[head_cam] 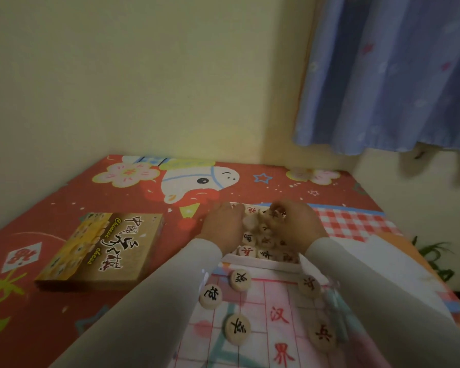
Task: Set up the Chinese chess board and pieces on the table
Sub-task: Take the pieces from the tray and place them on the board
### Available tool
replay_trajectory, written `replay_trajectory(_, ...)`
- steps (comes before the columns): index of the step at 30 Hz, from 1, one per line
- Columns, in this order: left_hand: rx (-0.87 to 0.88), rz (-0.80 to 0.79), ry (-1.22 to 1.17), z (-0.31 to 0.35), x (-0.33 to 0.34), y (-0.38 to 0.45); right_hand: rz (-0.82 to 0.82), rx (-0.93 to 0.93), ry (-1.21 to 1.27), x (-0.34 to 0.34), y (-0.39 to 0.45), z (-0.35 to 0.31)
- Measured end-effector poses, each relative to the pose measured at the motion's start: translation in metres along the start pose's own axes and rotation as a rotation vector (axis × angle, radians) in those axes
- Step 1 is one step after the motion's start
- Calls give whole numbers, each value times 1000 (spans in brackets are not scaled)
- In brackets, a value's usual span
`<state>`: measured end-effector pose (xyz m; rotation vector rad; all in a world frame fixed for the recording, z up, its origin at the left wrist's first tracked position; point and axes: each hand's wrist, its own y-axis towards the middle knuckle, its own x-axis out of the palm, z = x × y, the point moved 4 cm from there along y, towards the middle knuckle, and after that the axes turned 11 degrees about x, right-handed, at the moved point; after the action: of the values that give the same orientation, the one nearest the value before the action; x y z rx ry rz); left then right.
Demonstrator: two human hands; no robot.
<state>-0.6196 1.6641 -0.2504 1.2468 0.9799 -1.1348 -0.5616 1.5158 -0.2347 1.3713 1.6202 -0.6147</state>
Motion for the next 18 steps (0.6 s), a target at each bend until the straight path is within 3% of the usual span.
replay_trajectory(7, 16, 31, 2, 6, -17, 3, -179, 54, -92, -8, -4, 24)
replay_trajectory(10, -1, 80, -112, 14, -24, 9, -194, 23, -110, -8, -3, 22)
replay_trajectory(18, -39, 27, -266, 28, 8, 17, -173, 11, -237, 1, 6, 21)
